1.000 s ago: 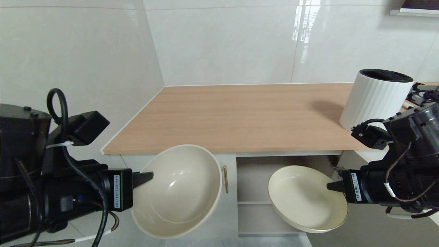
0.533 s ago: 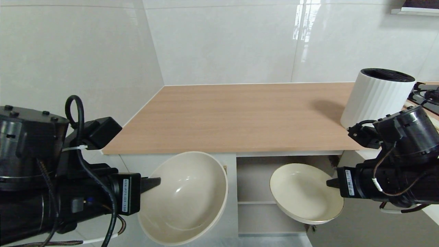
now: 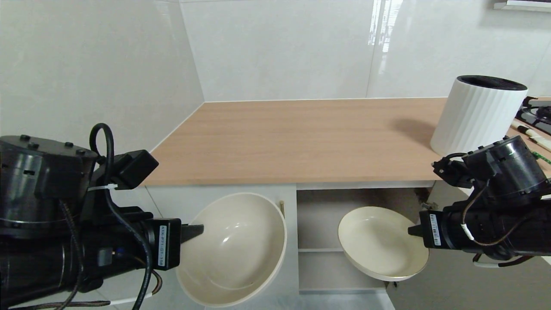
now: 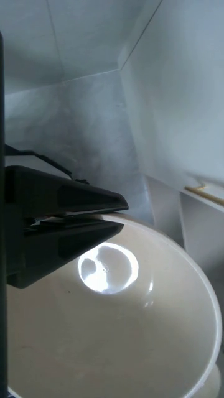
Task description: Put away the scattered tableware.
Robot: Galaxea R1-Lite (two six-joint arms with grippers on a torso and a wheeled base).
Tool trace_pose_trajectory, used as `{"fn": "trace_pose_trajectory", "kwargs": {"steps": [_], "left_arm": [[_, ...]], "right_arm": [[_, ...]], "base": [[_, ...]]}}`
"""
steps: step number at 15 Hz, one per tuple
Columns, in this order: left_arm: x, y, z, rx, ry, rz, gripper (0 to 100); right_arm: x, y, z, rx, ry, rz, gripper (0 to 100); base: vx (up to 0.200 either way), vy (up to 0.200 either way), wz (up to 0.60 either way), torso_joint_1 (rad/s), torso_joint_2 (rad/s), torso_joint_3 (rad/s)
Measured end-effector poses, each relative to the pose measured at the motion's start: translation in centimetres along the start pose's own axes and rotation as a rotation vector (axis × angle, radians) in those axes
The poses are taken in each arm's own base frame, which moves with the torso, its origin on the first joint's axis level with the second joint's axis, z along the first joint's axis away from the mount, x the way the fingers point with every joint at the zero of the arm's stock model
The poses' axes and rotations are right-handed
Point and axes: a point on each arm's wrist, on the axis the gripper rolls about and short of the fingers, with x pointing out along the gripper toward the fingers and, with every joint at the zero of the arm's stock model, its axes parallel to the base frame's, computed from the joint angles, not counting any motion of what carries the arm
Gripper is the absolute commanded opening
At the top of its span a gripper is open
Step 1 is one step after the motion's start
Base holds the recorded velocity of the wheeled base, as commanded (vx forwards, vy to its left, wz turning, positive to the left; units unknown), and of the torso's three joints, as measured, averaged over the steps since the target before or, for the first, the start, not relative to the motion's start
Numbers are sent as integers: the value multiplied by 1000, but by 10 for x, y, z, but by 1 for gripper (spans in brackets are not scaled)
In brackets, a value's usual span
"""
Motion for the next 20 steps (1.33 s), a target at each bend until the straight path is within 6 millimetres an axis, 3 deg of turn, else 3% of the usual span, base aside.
{"fn": "trace_pose_trajectory", "kwargs": {"steps": [15, 20], "left_arm": [[0, 0, 0, 0, 1, 0, 0], [0, 0, 0, 0, 0, 0, 0]], "right_arm": [[12, 0, -2, -2, 15, -31, 0], [20, -1, -4, -6, 10, -33, 0]], "base": [[0, 0, 0, -141, 450, 307], [0, 0, 0, -18, 73, 47]]}}
